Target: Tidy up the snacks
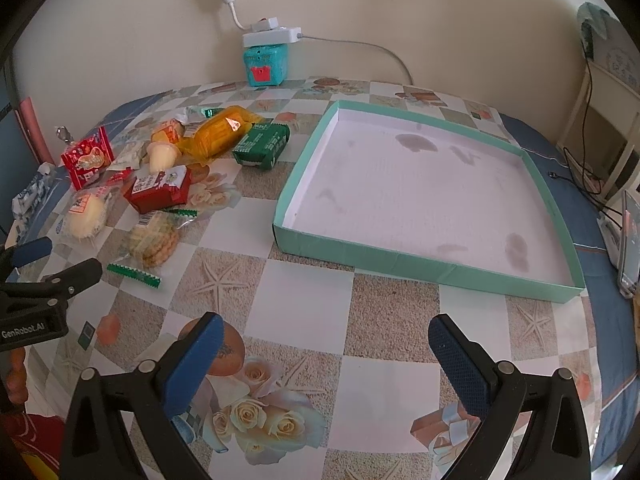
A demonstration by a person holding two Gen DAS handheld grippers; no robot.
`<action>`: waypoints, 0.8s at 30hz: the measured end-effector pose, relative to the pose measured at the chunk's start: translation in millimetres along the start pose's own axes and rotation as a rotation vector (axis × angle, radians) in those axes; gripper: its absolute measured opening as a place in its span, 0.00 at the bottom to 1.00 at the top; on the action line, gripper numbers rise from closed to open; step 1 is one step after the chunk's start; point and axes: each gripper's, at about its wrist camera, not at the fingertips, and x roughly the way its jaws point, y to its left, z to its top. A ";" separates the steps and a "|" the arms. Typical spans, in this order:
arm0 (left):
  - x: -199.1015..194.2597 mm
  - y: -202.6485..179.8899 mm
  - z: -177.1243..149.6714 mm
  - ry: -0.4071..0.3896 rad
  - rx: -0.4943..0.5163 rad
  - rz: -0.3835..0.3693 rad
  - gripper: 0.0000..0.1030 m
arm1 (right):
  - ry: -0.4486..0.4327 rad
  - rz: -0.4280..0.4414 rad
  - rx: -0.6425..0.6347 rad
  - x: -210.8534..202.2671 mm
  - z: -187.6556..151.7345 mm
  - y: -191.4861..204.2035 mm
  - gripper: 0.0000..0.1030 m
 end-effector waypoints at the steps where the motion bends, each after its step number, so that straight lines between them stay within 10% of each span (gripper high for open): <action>1: 0.0 0.0 0.0 0.000 0.000 0.000 1.00 | 0.000 -0.001 -0.001 -0.2 0.0 0.1 1.00; 24: -0.4 -1.8 0.2 -0.005 0.009 0.002 1.00 | 0.001 -0.008 -0.009 -0.8 0.1 1.3 1.00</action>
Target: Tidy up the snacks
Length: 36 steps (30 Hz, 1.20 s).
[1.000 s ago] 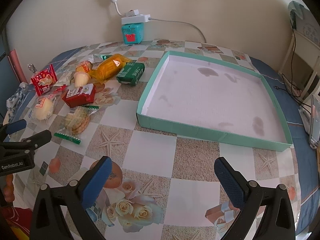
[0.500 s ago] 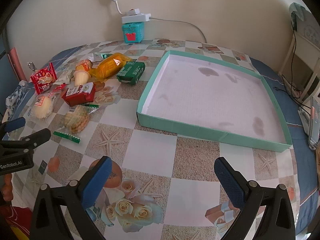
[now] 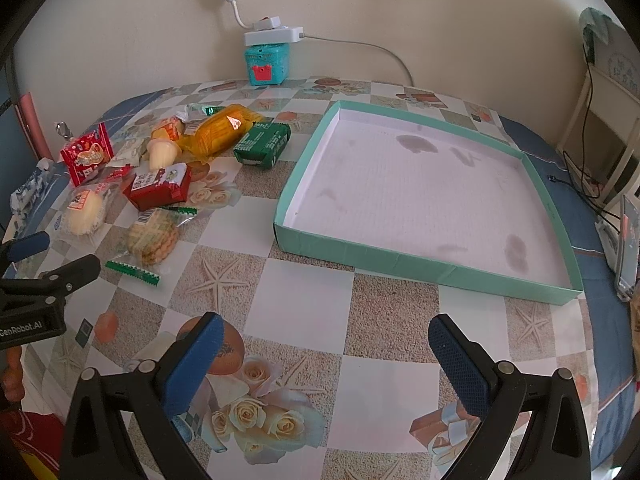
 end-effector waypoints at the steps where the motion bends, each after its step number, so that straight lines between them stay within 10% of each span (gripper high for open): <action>1: -0.3 -0.2 0.4 0.000 0.002 0.000 1.00 | 0.001 0.000 0.000 0.2 0.0 0.1 1.00; 24: -3.7 38.2 19.4 0.001 -0.101 -0.053 1.00 | -0.006 -0.031 -0.024 -4.2 27.7 1.0 1.00; 36: 14.2 96.9 26.6 0.071 -0.237 -0.072 1.00 | 0.039 0.097 -0.162 6.1 73.8 82.8 0.95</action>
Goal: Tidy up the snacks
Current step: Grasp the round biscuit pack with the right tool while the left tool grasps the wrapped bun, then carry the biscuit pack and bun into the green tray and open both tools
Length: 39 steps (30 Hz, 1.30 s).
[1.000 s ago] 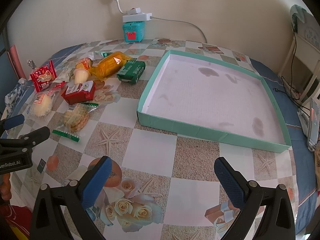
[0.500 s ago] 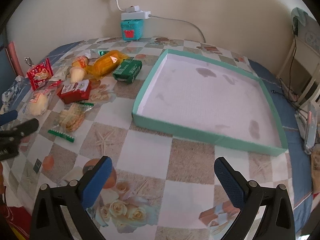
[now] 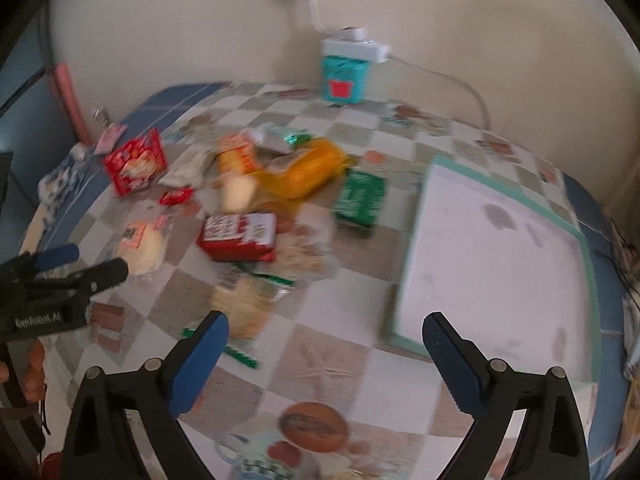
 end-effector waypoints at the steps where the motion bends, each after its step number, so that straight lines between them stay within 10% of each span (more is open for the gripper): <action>1: 1.9 4.0 1.0 0.009 -0.009 0.002 1.00 | 0.009 0.001 -0.016 4.3 1.9 6.9 0.95; 14: 33.9 -1.0 15.8 0.104 -0.007 -0.023 0.99 | 0.161 0.063 -0.041 52.0 10.2 35.2 0.95; 27: 49.5 -5.1 16.3 0.144 0.002 -0.008 0.63 | 0.194 0.126 -0.086 68.2 4.5 54.0 0.76; 39: 31.1 6.5 22.5 0.134 -0.024 -0.036 0.54 | 0.203 0.202 0.017 58.3 5.9 29.2 0.58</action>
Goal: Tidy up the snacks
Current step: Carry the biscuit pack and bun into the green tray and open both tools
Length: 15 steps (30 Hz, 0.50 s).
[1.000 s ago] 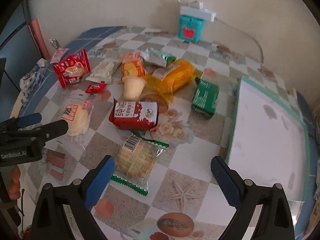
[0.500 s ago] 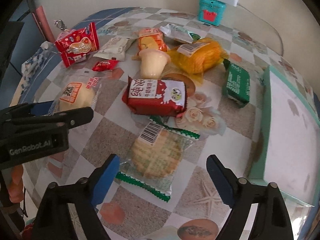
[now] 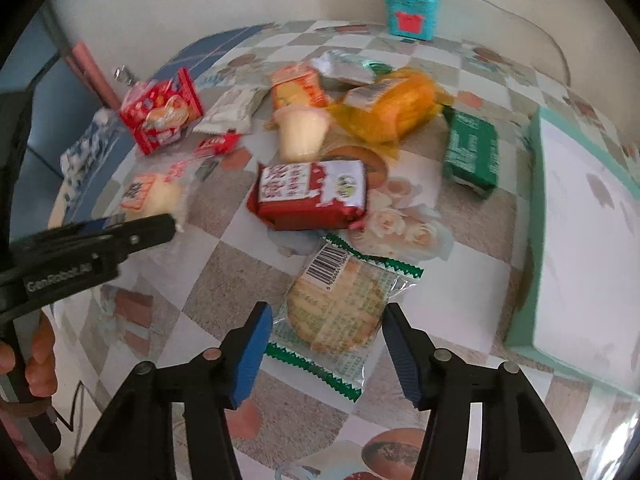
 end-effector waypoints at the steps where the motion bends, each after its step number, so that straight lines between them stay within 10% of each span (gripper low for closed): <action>1: -2.9 0.5 0.4 -0.003 0.000 0.004 0.54 | -0.007 0.007 0.013 -4.0 0.1 -4.1 0.58; 15: -58.4 -19.0 17.4 -0.087 0.039 0.023 0.53 | -0.177 -0.033 0.116 -106.3 9.8 -82.0 0.57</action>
